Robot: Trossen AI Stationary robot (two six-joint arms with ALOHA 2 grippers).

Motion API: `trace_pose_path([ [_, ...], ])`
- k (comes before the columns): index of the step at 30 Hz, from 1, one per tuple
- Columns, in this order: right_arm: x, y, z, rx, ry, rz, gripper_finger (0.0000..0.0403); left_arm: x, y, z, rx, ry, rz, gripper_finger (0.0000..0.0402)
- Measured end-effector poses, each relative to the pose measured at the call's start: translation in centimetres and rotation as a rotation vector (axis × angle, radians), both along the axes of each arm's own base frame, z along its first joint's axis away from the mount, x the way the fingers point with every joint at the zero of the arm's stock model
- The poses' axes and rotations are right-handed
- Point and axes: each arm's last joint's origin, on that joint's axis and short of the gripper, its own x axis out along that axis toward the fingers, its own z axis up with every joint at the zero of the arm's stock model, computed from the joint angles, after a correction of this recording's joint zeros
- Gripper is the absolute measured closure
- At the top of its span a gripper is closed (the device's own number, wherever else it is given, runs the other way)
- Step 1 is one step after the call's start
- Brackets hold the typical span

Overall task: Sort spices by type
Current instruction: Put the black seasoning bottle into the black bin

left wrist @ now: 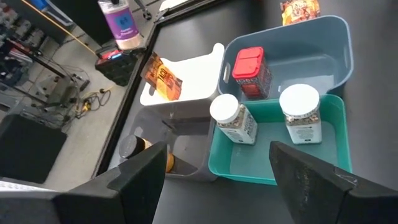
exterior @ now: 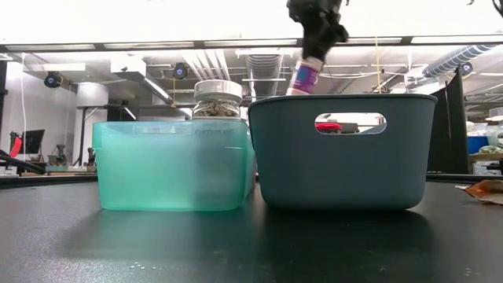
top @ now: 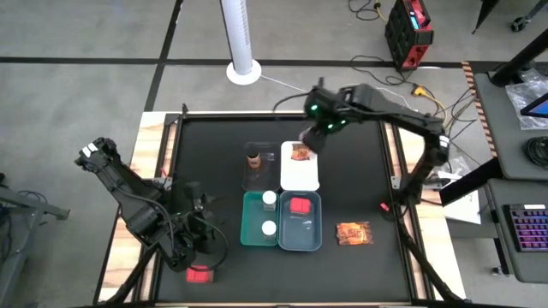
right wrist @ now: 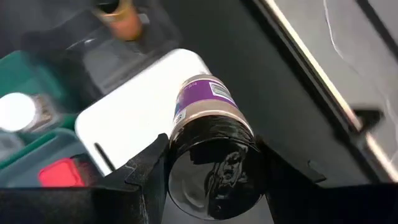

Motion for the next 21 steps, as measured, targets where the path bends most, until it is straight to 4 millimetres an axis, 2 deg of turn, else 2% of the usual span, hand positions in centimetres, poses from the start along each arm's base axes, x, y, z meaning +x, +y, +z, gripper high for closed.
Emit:
trace_pose_path([
  [4,3.2,1.9,-0.5,-0.03,0.014,0.158,0.0205,0.0,0.0,0.0,-0.004,-0.003,0.001,0.0135],
  [10,7.6,3.9,-2.6,-0.062,0.068,0.346,0.0205,0.0,0.0,0.0,-0.006,-0.005,0.001,0.0135],
  [15,10.4,4.5,-4.5,-0.072,0.099,0.424,0.0205,0.0,0.0,0.0,-0.007,-0.005,0.001,0.0135],
  [21,12.7,4.3,-6.7,-0.032,0.122,0.484,0.0205,0.0,0.0,0.0,-0.007,-0.006,0.002,0.0135],
])
